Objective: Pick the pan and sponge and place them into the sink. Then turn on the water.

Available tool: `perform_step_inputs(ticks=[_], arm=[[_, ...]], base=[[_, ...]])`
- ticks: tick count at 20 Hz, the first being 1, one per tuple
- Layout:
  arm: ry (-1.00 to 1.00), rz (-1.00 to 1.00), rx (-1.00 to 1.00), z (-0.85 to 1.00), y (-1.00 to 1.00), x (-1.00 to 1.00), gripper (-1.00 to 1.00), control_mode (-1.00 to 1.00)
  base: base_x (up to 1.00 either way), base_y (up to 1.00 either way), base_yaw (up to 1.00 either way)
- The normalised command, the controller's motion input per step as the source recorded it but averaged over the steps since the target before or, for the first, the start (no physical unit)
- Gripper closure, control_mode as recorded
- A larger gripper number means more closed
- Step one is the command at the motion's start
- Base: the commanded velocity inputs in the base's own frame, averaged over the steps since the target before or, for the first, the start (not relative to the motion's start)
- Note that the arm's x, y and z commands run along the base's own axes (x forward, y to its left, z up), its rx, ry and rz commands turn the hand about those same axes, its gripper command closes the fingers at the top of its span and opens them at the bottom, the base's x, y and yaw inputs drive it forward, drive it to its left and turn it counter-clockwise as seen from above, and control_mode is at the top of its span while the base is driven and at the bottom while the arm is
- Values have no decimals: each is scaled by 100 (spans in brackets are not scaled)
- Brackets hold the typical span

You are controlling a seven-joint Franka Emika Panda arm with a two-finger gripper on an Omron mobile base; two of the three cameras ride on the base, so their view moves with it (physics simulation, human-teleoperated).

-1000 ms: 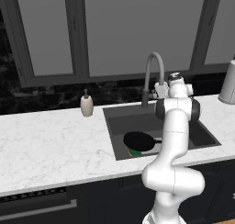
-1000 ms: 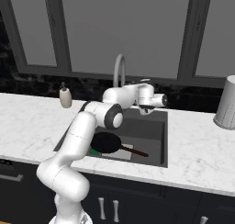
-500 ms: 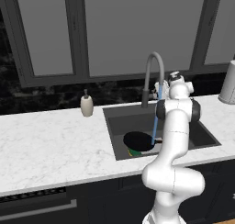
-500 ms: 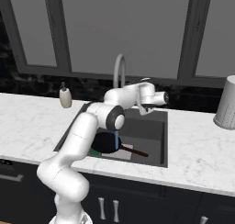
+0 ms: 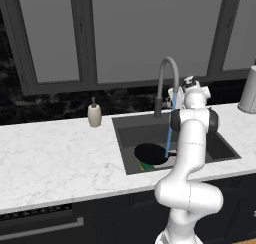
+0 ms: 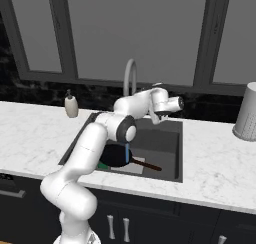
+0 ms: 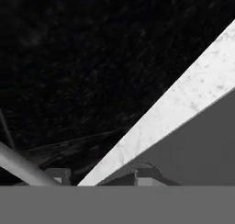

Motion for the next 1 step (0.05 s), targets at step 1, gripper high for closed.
perform_step_inputs(ticks=[1], arm=[[0, 0, 0, 0, 0, 0, 100, -100]], base=[[0, 0, 0]])
